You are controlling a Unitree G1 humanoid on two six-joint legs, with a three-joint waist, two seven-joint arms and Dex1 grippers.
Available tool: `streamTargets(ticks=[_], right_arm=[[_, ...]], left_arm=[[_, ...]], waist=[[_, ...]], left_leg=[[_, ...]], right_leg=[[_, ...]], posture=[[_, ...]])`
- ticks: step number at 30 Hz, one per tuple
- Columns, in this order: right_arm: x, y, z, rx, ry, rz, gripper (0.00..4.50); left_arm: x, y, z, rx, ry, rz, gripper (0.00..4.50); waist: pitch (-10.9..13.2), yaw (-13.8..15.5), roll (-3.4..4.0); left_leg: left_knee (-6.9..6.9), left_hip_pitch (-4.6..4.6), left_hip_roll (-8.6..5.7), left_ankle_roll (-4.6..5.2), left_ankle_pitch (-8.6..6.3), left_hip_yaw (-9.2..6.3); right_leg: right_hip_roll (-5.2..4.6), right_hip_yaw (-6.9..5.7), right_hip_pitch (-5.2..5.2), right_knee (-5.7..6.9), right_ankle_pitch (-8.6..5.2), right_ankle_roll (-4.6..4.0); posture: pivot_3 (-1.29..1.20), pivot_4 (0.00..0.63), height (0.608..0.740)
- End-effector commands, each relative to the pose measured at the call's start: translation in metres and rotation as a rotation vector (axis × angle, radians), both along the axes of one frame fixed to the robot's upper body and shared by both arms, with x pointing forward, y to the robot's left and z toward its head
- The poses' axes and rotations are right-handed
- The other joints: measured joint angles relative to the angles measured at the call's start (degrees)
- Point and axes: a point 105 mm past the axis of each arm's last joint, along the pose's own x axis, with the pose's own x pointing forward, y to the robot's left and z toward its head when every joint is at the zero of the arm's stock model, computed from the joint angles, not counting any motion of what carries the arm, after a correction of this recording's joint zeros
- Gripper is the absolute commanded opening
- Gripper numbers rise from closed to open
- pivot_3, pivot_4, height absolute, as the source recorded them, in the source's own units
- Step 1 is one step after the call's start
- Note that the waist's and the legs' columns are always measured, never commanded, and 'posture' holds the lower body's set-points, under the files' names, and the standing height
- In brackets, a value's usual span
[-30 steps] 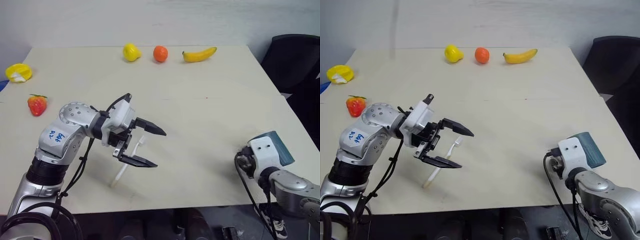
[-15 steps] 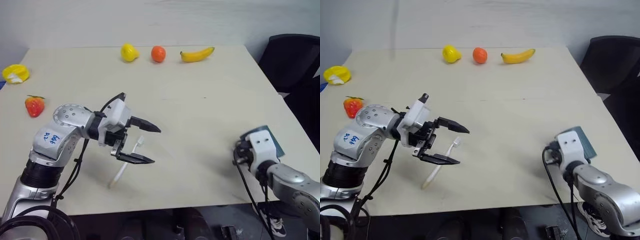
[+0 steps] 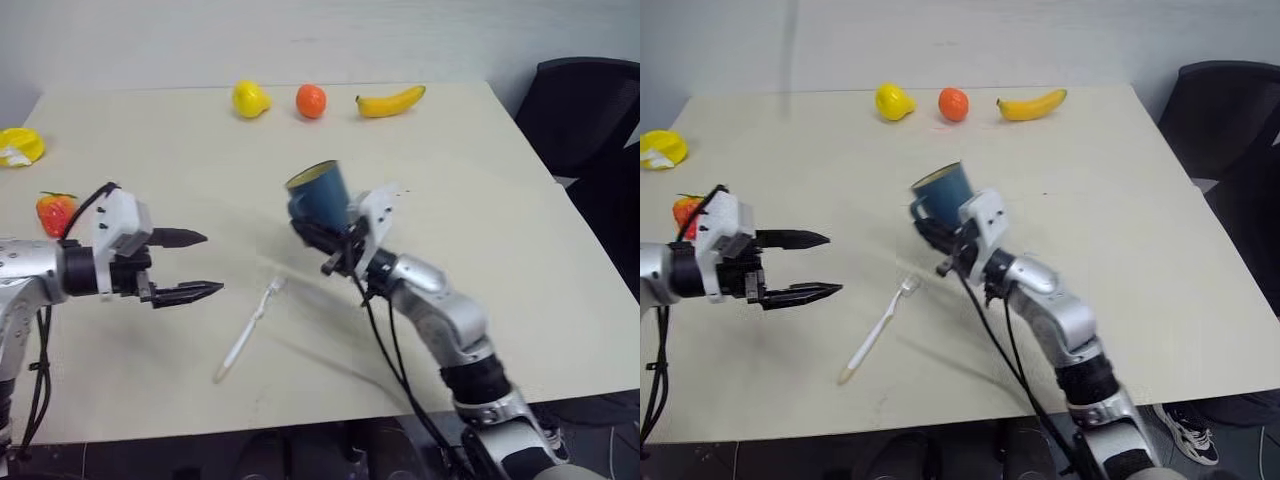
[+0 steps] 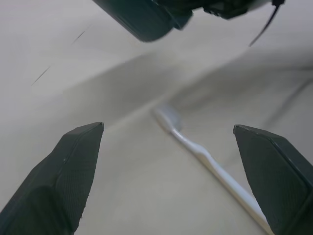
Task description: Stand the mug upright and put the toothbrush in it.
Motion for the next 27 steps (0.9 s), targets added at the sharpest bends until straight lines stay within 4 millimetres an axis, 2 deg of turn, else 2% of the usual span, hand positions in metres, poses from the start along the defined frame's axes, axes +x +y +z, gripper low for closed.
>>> streamTargets(ticks=[1, 6, 13, 16, 19, 24, 27], right_arm=[[-0.002, 0.0, -0.001, 0.045, -0.045, 0.026, 0.04], [0.012, -0.014, -0.024, 0.06, 0.011, -0.033, 0.04], [0.013, -0.022, -0.044, 0.064, 0.092, -0.041, 0.04], [0.01, -0.025, -0.047, 0.058, 0.095, -0.054, 0.82], [0.004, -0.029, -0.047, 0.033, 0.075, -0.063, 1.83], [-0.002, -0.046, -0.047, -0.044, 0.025, -0.131, 3.45], [-0.01, -0.06, -0.047, -0.143, -0.011, -0.167, 4.49]], left_arm=[[-0.008, -0.004, 0.01, 0.033, -0.034, -0.012, 4.5], [-0.01, -0.011, 0.009, 0.042, -0.03, -0.023, 4.5], [-0.012, -0.017, 0.001, 0.063, 0.001, -0.049, 4.5], [-0.009, -0.018, -0.001, 0.073, 0.004, -0.062, 4.5], [-0.005, -0.02, -0.002, 0.075, 0.006, -0.073, 4.5], [-0.003, -0.024, -0.009, 0.079, 0.027, -0.098, 4.5], [0.0, -0.022, -0.02, 0.123, 0.07, -0.047, 4.5]], waist=[[0.0, -0.1, 0.01], [0.0, -0.5, 0.02], [0.0, -0.6, 0.05], [0.0, -0.5, 0.05], [0.0, -0.3, 0.06], [0.0, -0.4, 0.06], [0.0, -0.4, 0.07]], left_leg=[[0.0, 0.0, -0.02, 0.01, 0.0, 0.0], [-0.01, 0.08, -0.05, -0.14, 0.03, 0.03], [-0.15, 0.37, 0.08, -0.36, 0.11, 0.07], [-0.15, 0.38, 0.08, -0.36, 0.1, 0.06], [-0.15, 0.34, 0.03, -0.35, 0.1, 0.06], [-0.16, 0.36, 0.02, -0.34, 0.09, 0.05], [-0.15, 0.35, 0.02, -0.34, 0.09, 0.06]], right_leg=[[-0.03, 0.01, 0.0, 0.0, 0.0, 0.01], [0.15, -0.01, 0.0, 0.02, 0.0, 0.01], [0.24, 0.12, 0.02, 0.17, -0.04, -0.07], [0.23, 0.14, 0.02, 0.18, -0.04, -0.07], [0.19, 0.14, 0.02, 0.17, -0.04, -0.07], [0.19, 0.16, 0.02, 0.17, -0.04, -0.07], [0.2, 0.15, 0.01, 0.17, -0.04, -0.07]], posture=[[0.0, 0.15, 0.74], [0.0, 0.15, 0.74], [0.0, 0.15, 0.74], [0.0, 0.15, 0.74], [0.0, 0.15, 0.74], [0.0, 0.15, 0.74], [0.0, 0.15, 0.74]])
